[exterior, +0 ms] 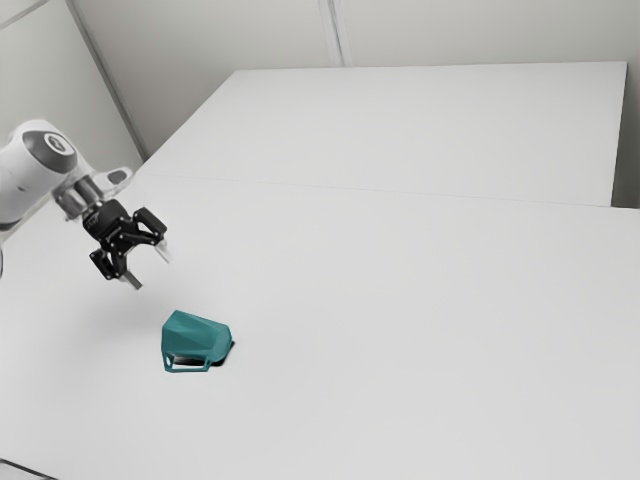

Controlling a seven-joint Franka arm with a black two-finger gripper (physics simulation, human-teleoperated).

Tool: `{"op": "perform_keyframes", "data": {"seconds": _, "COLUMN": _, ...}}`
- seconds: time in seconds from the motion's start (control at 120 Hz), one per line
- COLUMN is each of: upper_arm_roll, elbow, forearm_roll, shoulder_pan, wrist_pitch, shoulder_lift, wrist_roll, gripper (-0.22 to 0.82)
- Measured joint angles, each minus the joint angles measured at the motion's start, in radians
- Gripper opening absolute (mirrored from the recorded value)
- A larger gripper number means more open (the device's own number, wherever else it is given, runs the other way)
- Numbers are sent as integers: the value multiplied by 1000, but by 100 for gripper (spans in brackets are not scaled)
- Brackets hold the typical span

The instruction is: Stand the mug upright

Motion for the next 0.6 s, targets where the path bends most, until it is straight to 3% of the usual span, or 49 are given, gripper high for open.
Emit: {"op": "perform_keyframes", "data": {"seconds": 0.6, "upper_arm_roll": 5, "elbow": -143, "forearm_roll": -193, "shoulder_pan": 50, "wrist_pitch": 105, "shoulder_lift": 70, "wrist_roll": 396, "gripper": 60}}
